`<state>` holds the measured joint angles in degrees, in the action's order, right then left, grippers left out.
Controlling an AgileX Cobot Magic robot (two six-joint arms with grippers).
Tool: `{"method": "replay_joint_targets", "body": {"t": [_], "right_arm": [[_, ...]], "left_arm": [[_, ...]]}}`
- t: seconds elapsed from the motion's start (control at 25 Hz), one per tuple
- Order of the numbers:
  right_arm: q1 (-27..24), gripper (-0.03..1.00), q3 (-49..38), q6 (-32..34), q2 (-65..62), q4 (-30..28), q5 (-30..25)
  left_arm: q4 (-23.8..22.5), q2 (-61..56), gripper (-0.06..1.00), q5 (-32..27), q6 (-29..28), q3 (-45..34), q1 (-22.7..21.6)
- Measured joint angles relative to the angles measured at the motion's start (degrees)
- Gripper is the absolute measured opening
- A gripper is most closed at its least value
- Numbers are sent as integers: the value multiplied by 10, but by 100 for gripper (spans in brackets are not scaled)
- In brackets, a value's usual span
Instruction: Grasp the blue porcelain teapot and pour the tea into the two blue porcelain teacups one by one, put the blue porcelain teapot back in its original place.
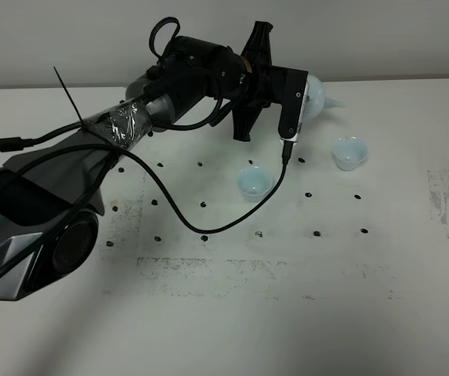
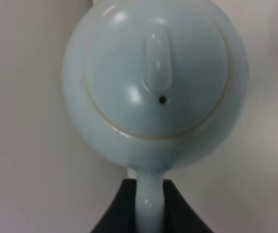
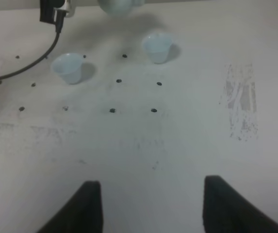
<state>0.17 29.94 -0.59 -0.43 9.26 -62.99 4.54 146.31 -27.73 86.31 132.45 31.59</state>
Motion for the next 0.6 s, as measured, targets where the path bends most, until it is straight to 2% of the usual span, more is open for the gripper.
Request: {"method": "replay_joint_targets", "body": {"t": [0.36, 0.6], "right_arm": [[0, 49, 0, 0, 0, 0, 0], [0, 49, 0, 0, 0, 0, 0]], "left_arm": [[-3, 2, 8, 17, 4, 0, 9], [-5, 3, 8, 23, 26, 0, 13]]}}
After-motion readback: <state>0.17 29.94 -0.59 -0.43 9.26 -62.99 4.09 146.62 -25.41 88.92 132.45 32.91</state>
